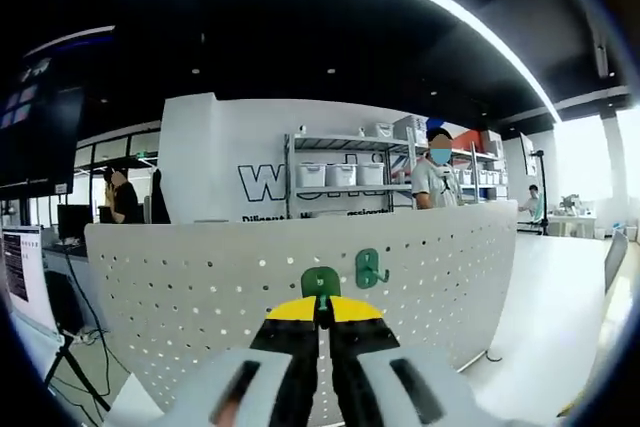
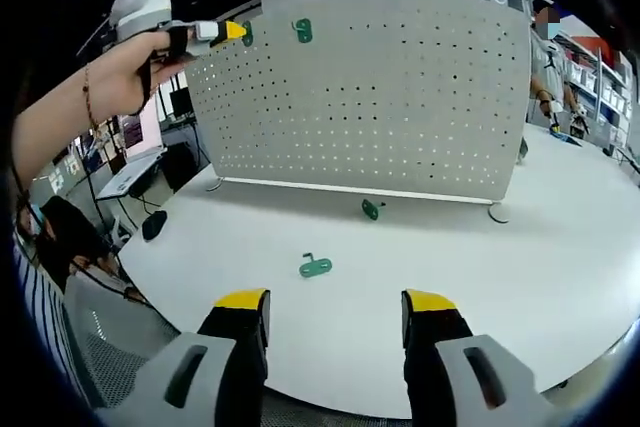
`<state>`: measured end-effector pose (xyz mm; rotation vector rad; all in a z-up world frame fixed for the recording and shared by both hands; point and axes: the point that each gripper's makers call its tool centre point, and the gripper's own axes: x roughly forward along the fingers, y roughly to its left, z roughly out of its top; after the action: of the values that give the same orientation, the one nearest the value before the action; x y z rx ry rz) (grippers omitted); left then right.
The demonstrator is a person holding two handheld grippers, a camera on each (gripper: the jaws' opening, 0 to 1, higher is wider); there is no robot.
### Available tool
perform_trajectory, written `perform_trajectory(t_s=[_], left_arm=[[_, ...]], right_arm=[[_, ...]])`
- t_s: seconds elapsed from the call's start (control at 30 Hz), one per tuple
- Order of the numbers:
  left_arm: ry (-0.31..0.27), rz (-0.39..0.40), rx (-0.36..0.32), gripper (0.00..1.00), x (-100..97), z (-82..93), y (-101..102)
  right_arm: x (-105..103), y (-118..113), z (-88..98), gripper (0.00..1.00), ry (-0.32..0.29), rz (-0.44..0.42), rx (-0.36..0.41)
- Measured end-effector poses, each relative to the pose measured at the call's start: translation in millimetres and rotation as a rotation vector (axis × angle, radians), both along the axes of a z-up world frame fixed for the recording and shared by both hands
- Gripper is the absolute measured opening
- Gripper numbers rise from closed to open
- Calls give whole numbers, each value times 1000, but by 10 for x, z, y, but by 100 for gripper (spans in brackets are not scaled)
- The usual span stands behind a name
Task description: Insert the hook assembly into the mounting plate slot until the hook locks in place.
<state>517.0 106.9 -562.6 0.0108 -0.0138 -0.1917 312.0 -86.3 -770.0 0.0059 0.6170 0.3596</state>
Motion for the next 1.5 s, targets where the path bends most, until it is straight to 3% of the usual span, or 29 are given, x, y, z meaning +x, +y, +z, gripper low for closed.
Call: perform_trajectory(t_s=[0.8,1.5], left_arm=[[0,54,-22,2,419,19,-20],[32,95,-13,2,559,6,-54]], right_arm=[[-31,-39,-90,49,40,-23,14],[-13,-89,-93,47,51,-50,44]])
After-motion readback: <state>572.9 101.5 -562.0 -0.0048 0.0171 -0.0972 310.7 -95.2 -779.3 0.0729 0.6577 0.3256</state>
